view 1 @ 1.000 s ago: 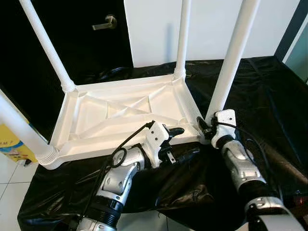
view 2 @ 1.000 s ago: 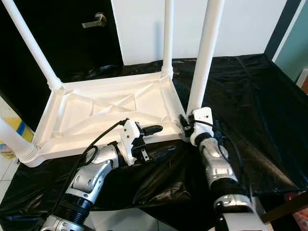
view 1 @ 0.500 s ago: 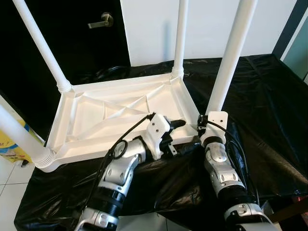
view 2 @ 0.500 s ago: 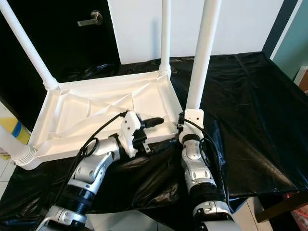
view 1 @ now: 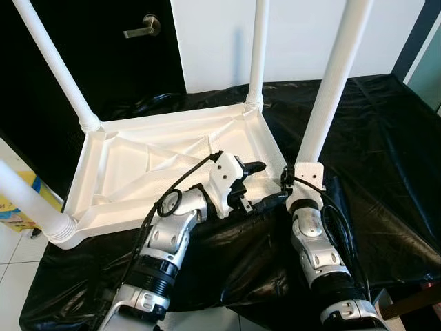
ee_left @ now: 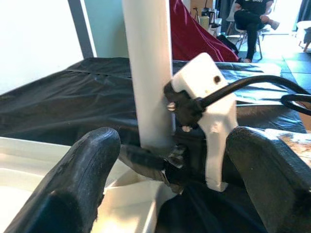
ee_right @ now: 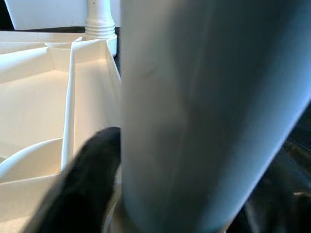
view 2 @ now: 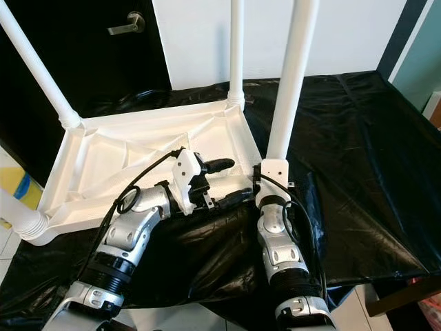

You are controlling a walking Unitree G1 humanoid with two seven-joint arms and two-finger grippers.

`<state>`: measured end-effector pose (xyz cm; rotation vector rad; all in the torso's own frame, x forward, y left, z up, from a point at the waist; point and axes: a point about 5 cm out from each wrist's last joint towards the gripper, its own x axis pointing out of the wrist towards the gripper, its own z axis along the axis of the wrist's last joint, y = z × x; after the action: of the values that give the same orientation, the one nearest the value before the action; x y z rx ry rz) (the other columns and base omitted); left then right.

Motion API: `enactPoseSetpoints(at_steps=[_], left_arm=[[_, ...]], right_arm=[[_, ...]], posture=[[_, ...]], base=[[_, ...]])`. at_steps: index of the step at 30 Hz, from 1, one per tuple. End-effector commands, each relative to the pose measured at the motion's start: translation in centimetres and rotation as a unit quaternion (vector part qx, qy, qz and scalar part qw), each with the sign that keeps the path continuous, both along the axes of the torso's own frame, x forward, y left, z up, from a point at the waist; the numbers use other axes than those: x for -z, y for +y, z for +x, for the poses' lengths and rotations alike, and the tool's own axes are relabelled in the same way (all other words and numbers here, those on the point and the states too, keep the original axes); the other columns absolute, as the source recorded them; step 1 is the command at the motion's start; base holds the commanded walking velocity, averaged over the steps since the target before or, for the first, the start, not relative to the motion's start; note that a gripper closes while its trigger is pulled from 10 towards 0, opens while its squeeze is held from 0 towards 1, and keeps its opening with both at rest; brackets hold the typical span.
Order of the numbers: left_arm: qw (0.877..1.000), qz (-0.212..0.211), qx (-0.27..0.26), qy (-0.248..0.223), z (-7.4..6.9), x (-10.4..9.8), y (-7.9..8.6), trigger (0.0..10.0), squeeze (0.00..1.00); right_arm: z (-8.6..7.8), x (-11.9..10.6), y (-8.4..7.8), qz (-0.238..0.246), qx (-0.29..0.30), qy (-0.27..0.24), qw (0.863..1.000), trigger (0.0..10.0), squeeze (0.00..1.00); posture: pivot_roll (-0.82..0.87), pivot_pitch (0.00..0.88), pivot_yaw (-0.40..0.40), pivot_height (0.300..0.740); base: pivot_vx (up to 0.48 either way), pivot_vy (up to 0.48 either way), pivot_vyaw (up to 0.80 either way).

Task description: Building children table

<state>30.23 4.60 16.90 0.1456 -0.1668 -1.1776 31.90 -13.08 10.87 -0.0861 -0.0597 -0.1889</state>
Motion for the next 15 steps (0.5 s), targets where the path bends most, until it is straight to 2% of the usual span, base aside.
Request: enactPoseSetpoints(at_steps=[1, 5, 6, 7, 8, 15], left_arm=[[0.999, -0.005, -0.051, -0.003, 0.8, -0.1, 0.7, 10.0, 0.0], [0.998, -0.005, -0.063, -0.008, 1.4, -0.4, 1.1, 10.0, 0.0], [0.998, -0.006, -0.065, -0.009, 1.5, -0.5, 1.2, 10.0, 0.0], [0.998, -0.006, -0.065, -0.009, 1.5, -0.5, 1.2, 10.0, 0.0], [0.998, -0.006, -0.067, -0.01, 1.6, -0.6, 1.2, 10.0, 0.0], [0.998, -0.009, -0.064, -0.006, 1.2, -0.4, 1.5, 10.0, 0.0]], right_arm=[[-0.1, -0.3, 0.3, -0.008, -0.015, -0.009, 1.0, 10.0, 1.0], [-0.3, -0.8, 0.5, -0.018, -0.038, -0.021, 0.999, 10.0, 1.0], [-0.4, -0.8, 0.7, -0.018, -0.049, -0.019, 0.998, 10.0, 0.56], [-0.4, -0.8, 0.7, -0.018, -0.049, -0.019, 0.998, 10.0, 0.56], [-0.7, -0.8, 0.7, -0.019, -0.054, -0.021, 0.998, 10.0, 0.0], [-1.6, -0.9, 0.7, -0.024, -0.089, -0.039, 0.995, 10.0, 0.0]], posture=[[-0.14, 0.0, 0.042, 0.74], [-0.14, 0.0, 0.041, 0.74], [-0.14, 0.0, 0.043, 0.74], [-0.14, 0.0, 0.043, 0.74], [-0.14, 0.0, 0.04, 0.74], [-0.14, 0.0, 0.033, 0.74]], base=[[0.0, 0.0, 0.0], [0.0, 0.0, 0.0], [0.0, 0.0, 0.0], [0.0, 0.0, 0.0], [0.0, 0.0, 0.0], [0.0, 0.0, 0.0]])
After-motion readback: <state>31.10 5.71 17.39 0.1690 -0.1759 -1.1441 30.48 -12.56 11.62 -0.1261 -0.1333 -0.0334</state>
